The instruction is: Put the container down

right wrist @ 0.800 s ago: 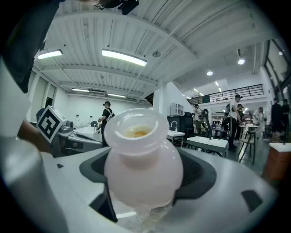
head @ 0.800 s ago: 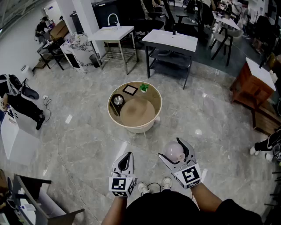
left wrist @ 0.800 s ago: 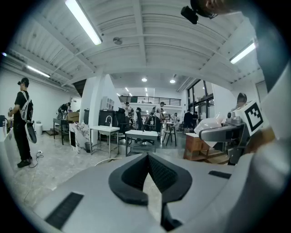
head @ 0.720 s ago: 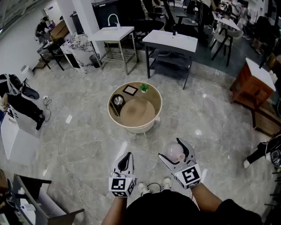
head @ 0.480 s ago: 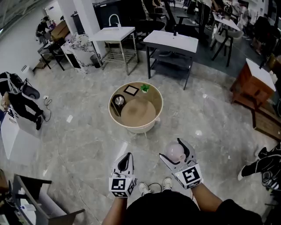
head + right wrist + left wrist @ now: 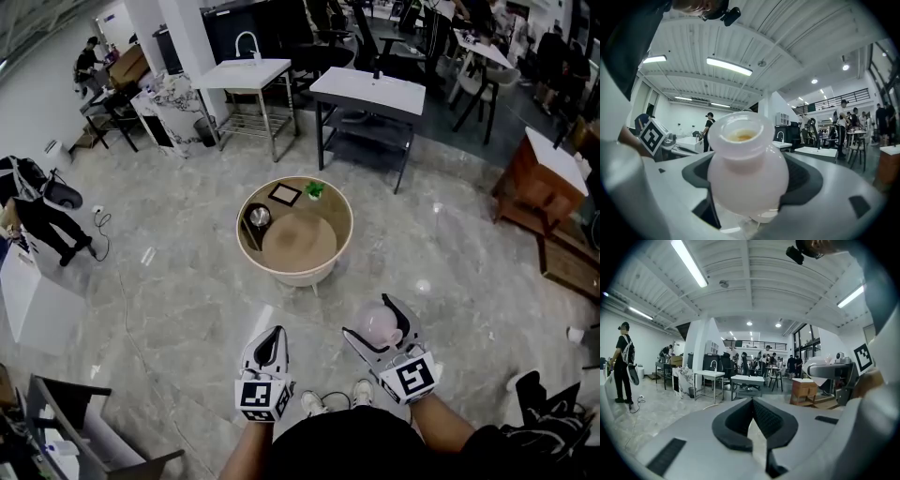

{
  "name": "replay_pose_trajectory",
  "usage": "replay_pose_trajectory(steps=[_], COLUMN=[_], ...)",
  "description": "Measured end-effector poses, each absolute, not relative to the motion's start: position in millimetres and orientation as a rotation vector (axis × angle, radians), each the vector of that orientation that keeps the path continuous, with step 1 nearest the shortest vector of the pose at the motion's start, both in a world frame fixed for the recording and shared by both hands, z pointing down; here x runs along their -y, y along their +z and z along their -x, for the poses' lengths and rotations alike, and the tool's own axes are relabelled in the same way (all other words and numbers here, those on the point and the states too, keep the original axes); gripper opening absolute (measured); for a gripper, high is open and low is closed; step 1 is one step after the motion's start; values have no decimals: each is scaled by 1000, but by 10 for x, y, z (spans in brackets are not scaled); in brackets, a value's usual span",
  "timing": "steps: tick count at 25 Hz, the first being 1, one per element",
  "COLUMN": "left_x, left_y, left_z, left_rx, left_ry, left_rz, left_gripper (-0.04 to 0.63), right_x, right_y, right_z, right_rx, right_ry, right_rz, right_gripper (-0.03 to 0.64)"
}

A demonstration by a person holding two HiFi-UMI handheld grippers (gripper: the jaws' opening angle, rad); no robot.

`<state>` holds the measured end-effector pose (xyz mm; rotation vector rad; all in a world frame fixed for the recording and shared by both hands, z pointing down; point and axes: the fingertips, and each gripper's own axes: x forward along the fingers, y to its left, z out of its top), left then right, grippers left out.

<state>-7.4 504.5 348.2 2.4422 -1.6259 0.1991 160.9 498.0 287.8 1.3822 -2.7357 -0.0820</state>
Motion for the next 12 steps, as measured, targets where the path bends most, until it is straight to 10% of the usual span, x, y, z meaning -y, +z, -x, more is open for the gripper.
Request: replay_pose_trajectory(steps=[12], left_x=[-4960], left_y=[3485], left_z=[519], left_rx=[1616], left_ry=[210], left_rz=[-2465], left_gripper=[-6], right_x=[-4809], right_y=[2945], right_z=[-1228], right_rx=[2704], right_ry=[-76], right_rz=[-1433], right_gripper=[405])
